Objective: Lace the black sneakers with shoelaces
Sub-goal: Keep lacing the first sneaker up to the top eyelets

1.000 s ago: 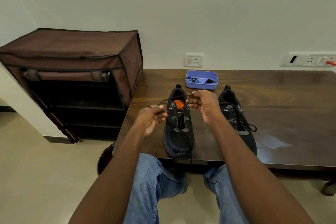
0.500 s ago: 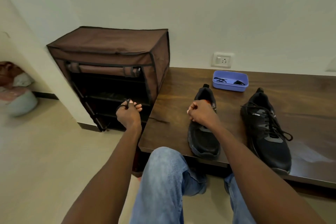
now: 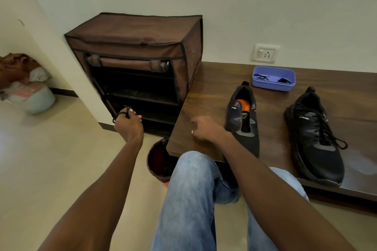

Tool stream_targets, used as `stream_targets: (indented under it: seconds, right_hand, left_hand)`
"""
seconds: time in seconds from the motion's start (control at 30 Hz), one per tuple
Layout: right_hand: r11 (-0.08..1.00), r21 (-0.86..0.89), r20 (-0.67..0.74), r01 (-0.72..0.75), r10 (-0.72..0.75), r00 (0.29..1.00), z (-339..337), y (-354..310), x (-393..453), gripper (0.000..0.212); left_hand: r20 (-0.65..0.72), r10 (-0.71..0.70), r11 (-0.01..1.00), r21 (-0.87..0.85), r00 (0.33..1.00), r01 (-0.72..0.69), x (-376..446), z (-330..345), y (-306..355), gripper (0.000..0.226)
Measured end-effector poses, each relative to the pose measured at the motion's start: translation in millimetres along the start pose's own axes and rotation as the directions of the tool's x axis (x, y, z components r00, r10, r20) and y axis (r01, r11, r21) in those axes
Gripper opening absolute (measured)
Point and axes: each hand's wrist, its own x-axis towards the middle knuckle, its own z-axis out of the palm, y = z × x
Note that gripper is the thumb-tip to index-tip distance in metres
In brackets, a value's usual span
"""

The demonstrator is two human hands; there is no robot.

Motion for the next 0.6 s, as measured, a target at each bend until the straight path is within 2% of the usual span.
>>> stream_targets:
  seconds: [0.13, 0.2, 0.3, 0.43, 0.6]
  right_hand:
    - [0.998, -0.068, 0.045, -0.012, 0.015, 0.999, 7, -3, 5, 0.039]
    - [0.995, -0.092, 0.076, -0.024, 0.031, 0.997, 10, -5, 7, 0.034]
    - [0.99, -0.134, 0.109, -0.038, 0.053, 0.993, 15, -4, 11, 0.027]
    - [0.995, -0.087, 0.14, -0.046, 0.058, 0.988, 10, 1, 11, 0.032]
    - [0.999, -0.038, 0.176, -0.038, 0.044, 0.983, 0, 7, 9, 0.031]
  left_hand:
    - [0.043, -0.051, 0.997, 0.054, 0.998, 0.048, 3, 1, -18, 0.019]
    - [0.161, -0.152, 0.985, 0.11, 0.975, 0.136, 3, 1, -26, 0.024]
    - [0.38, -0.253, 0.96, 0.214, 0.89, 0.182, 0, 0, -35, 0.022]
    - [0.41, -0.337, 0.918, 0.343, 0.847, 0.199, 5, -4, -47, 0.01]
    - [0.473, -0.443, 0.857, 0.473, 0.762, 0.205, 11, -6, -52, 0.01]
